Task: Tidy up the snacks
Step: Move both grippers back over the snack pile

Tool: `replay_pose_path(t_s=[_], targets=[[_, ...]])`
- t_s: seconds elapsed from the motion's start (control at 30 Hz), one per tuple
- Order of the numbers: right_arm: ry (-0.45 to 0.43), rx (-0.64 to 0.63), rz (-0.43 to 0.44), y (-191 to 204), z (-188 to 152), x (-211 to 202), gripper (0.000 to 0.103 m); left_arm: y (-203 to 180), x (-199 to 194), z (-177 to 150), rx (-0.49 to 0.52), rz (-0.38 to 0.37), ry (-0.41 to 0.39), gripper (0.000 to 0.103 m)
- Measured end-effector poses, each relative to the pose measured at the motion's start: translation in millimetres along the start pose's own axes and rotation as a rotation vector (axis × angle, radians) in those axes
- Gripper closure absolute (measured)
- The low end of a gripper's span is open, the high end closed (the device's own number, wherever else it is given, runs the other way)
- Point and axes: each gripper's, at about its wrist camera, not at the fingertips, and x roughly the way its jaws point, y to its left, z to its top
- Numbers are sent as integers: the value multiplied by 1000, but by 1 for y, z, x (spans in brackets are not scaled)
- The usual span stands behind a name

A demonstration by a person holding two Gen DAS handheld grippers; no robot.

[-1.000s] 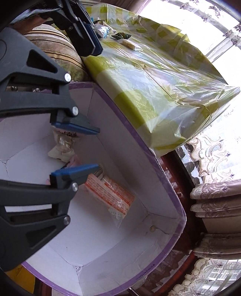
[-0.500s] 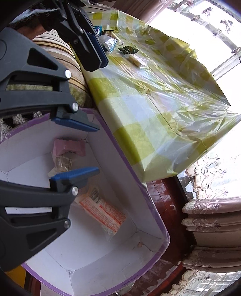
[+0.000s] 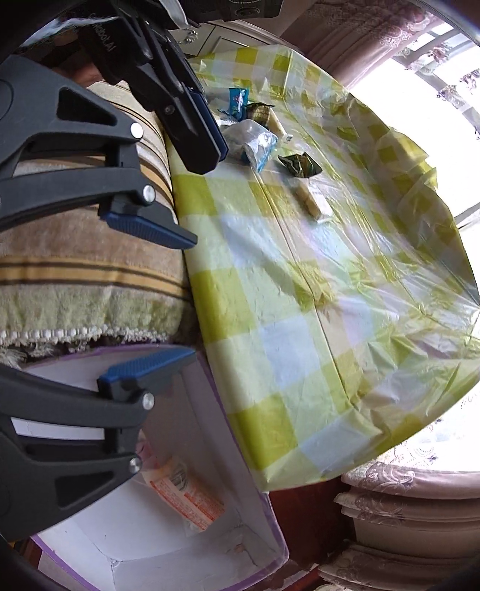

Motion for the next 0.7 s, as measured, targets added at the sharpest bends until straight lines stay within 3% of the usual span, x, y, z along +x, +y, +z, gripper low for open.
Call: replay_pose_path(t_s=[0.43,0.6,0.7], targets=[[42,-86,51,75,11,29,34,114,-76,-39,-342,95,-109,65],[55,-95,66,94,14,42,31,147,-88,-54,-465,97,-119,45],[60,-108,88,107,16,49,30,158,-83,-58,-517,66,-102,42]])
